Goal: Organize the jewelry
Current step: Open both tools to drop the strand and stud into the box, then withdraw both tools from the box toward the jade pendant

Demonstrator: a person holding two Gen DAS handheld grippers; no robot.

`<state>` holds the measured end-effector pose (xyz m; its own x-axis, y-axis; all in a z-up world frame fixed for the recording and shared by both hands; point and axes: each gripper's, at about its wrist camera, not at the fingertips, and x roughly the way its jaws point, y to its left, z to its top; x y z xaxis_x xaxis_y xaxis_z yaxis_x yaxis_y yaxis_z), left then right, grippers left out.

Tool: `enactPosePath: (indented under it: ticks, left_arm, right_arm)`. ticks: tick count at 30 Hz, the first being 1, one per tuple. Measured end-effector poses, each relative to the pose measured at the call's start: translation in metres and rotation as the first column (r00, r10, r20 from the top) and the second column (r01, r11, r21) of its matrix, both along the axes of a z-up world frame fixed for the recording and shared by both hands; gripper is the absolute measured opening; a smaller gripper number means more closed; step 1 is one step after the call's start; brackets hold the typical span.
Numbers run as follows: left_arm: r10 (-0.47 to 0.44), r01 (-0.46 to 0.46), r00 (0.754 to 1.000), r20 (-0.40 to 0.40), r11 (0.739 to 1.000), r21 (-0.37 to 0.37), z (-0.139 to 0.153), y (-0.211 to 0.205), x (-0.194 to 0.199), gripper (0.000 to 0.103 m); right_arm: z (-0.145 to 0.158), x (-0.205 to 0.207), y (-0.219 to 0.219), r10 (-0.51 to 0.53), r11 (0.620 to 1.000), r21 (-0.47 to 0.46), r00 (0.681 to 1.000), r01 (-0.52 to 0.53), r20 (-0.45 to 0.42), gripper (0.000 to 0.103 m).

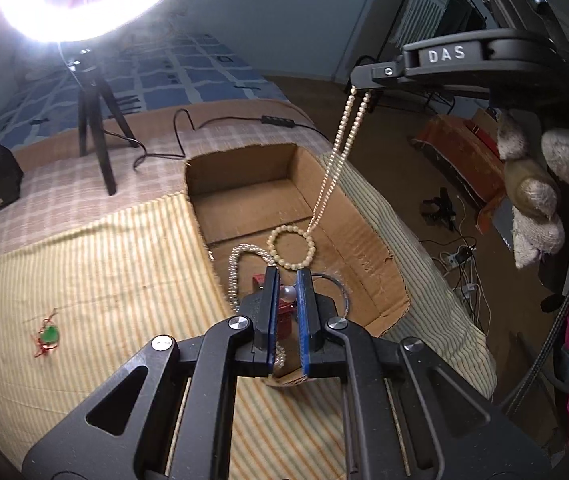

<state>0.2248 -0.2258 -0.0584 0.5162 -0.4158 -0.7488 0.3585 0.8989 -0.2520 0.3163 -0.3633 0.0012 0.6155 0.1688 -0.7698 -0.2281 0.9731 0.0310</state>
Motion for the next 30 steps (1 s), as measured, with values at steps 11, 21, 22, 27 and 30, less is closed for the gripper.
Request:
enactPosePath:
  ticks: [11,21,22,27,30]
  left_arm:
    - [-0.021,0.022,1.0,-0.01,0.999,0.04,-0.019,-0.027,0.005,0.006]
    - [-0.041,0.042,0.999,-0.005,0.997,0.058,-0.024,-0.036,0.005,0.006]
    - [-0.041,0.041,0.999,-0.002,0.997,0.063,-0.024,-0.037,0.005,0.006]
    - [-0.041,0.042,0.999,-0.006,0.996,0.08,-0.025,-0.039,0.004,0.039]
    - [-0.024,0.023,1.0,0.012,0.997,0.079,-0.023,-0.036,0.002,0.055]
  right_arm:
    - [-0.041,0.022,-0.017,-0.004,0.998,0.057,0.997,0.008,-0.074,0.003]
    - [-0.059,0.023,-0.017,0.002,0.999,0.045,0.995,0.002,-0.1,0.003]
    - [-0.06,0.024,-0.018,0.001,0.999,0.047,0.995,0.004,-0.102,0.003]
    - [-0.061,0.022,-0.018,-0.002,0.999,0.041,0.995,0.006,-0.099,0.013]
    - [-0.058,0.018,-0.017,-0.013,1.0,0.025,0.997,0.015,-0.074,0.053]
